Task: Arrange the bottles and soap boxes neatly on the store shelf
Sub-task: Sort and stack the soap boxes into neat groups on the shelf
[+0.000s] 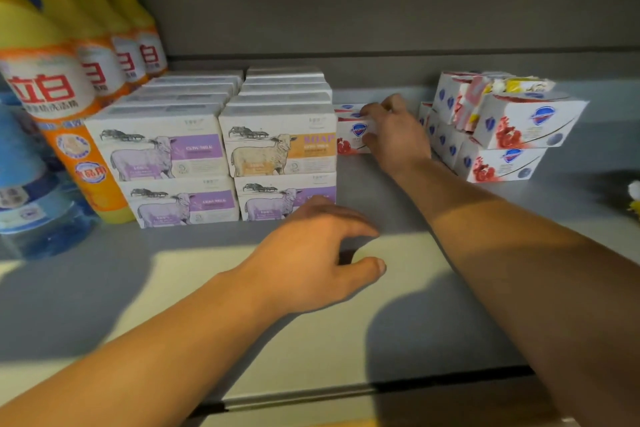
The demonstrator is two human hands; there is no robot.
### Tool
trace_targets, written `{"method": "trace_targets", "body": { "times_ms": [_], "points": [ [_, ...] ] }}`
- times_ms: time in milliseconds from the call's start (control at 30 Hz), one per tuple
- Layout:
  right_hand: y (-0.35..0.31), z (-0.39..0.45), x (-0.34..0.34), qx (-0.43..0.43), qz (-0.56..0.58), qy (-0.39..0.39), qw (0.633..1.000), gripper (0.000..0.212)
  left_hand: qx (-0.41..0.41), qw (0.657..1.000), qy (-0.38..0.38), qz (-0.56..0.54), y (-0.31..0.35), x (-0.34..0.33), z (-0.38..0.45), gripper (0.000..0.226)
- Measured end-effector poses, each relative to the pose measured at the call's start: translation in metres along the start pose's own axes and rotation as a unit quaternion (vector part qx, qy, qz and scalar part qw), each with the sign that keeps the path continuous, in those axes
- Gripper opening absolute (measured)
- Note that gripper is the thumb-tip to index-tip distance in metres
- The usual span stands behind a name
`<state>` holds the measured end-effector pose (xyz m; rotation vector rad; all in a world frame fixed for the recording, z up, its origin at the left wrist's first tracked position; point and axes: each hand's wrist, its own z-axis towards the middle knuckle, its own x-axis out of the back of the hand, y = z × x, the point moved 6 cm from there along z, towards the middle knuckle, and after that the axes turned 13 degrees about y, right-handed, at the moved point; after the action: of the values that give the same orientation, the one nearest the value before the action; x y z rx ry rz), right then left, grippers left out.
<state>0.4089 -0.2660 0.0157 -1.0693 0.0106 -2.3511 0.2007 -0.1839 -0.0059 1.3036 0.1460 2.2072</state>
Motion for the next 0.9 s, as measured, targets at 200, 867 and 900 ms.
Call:
{"method": "trace_targets", "body": {
  "times_ms": [200,867,900],
  "points": [
    [-0.002,0.007,-0.010,-0.001,0.025,0.008,1.000,0.044,0.013,1.000,0.000,0.004,-0.005,-0.003,0.001,0.040],
    [0.014,-0.052,0.121,-0.023,0.100,0.142,0.985,0.031,0.048,0.999,-0.001,0.018,-0.002,0.001,-0.003,0.042],
    [0.024,-0.056,0.135,-0.049,0.100,0.170,0.979,0.030,0.051,0.999,0.007,0.014,-0.001,0.004,-0.003,0.040]
  ]
}}
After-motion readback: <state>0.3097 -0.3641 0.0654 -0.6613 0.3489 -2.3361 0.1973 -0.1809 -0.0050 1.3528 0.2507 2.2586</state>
